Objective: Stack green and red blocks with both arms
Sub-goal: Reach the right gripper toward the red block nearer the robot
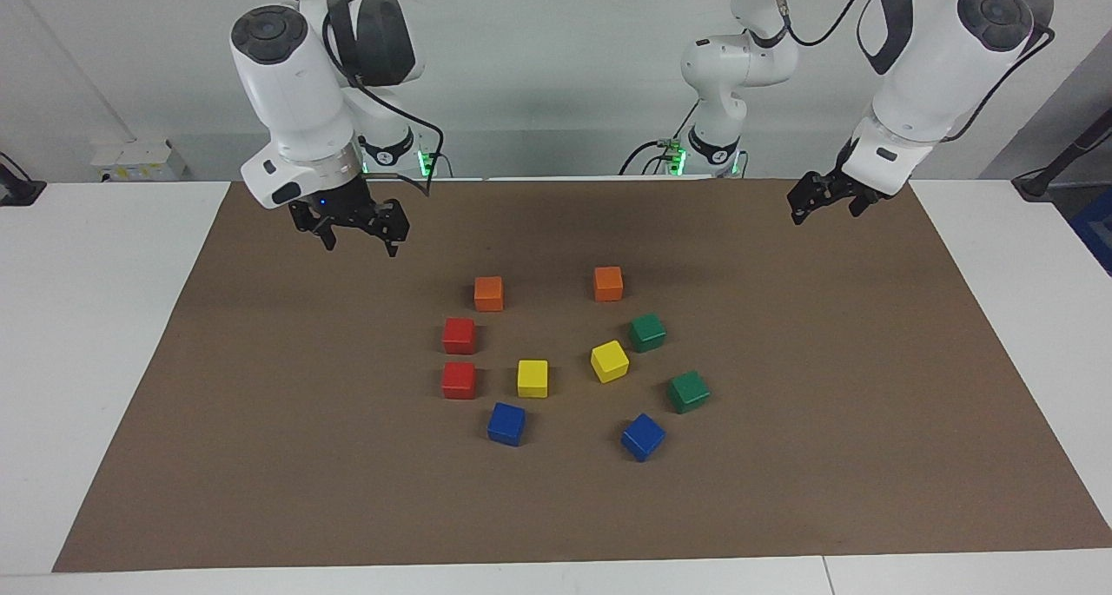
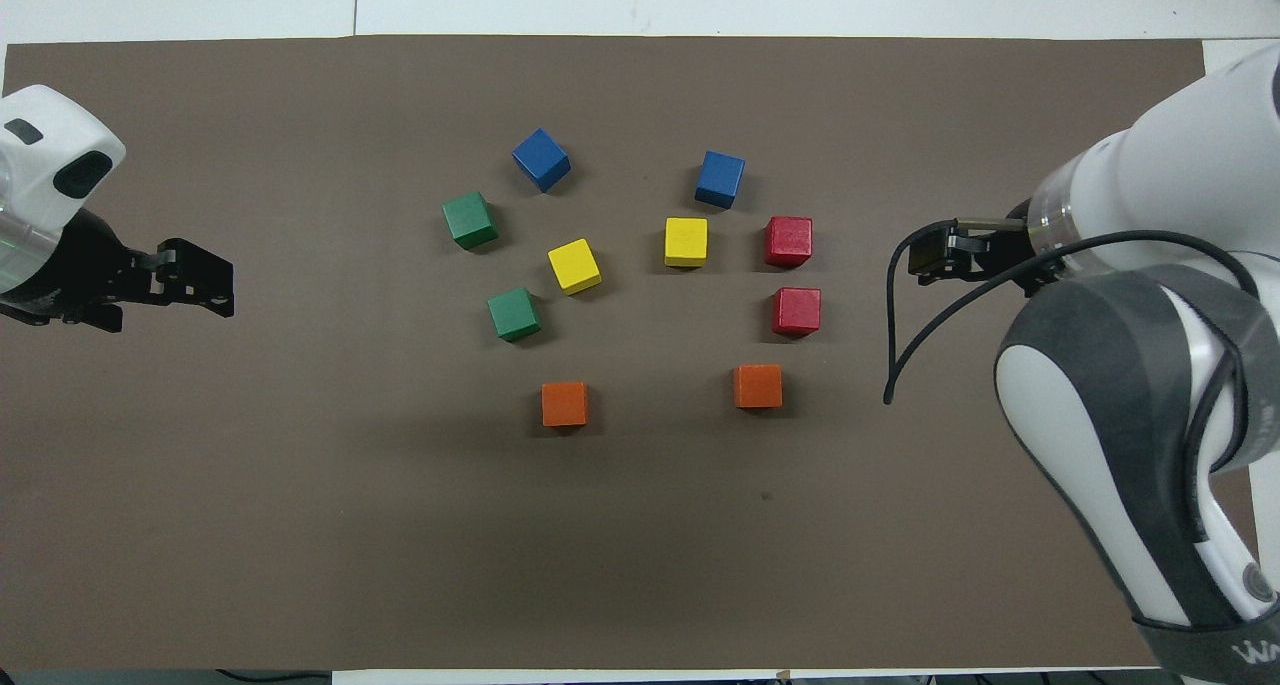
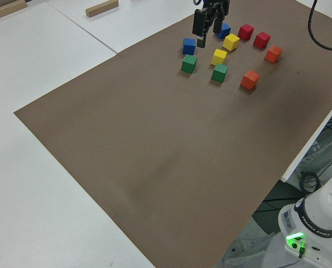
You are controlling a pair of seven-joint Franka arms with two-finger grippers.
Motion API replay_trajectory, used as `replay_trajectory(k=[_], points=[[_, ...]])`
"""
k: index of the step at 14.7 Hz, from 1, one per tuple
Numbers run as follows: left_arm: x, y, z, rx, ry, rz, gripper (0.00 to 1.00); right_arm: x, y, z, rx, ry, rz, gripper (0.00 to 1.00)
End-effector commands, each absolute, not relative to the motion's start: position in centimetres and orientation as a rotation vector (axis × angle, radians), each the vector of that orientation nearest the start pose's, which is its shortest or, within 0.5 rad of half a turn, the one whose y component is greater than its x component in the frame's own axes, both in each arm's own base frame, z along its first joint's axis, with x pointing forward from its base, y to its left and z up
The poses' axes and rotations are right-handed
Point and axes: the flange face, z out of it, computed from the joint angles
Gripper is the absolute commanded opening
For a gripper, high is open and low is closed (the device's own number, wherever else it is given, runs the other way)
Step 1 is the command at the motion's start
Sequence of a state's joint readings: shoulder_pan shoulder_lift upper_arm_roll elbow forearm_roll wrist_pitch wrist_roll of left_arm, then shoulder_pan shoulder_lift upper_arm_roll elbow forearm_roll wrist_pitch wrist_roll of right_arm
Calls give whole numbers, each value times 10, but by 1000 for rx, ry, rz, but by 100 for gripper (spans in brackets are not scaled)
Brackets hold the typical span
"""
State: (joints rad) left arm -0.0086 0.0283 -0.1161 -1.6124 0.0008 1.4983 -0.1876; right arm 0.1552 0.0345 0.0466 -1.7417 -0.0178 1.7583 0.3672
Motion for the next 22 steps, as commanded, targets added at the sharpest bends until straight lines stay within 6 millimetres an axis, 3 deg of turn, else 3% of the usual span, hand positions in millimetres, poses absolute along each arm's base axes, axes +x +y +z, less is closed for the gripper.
replay_trajectory(k=[1,5,8,11,20,21,22], points=[[541,-68,587,-3122,-91,201,100,561,142,528,-3132,298,-5,100],[541,-68,587,-3122,-93,199,100,571,167,501,-3130,278,-16,100],[541,-68,587,-3122,-93,199,100,569,188,481,-3134,150,-26,100],[541,-69,587,-3123,-89,196,100,566,190,458,-3129,127,-49,100],[544,-69,587,-3129,-113,169,100,557,187,418,-3134,-21,-42,100],[546,-71,588,-3128,-168,150,100,556,187,414,-3134,-23,-40,100],[546,-85,588,-3123,-230,138,100,557,187,411,-3133,-26,-47,100]])
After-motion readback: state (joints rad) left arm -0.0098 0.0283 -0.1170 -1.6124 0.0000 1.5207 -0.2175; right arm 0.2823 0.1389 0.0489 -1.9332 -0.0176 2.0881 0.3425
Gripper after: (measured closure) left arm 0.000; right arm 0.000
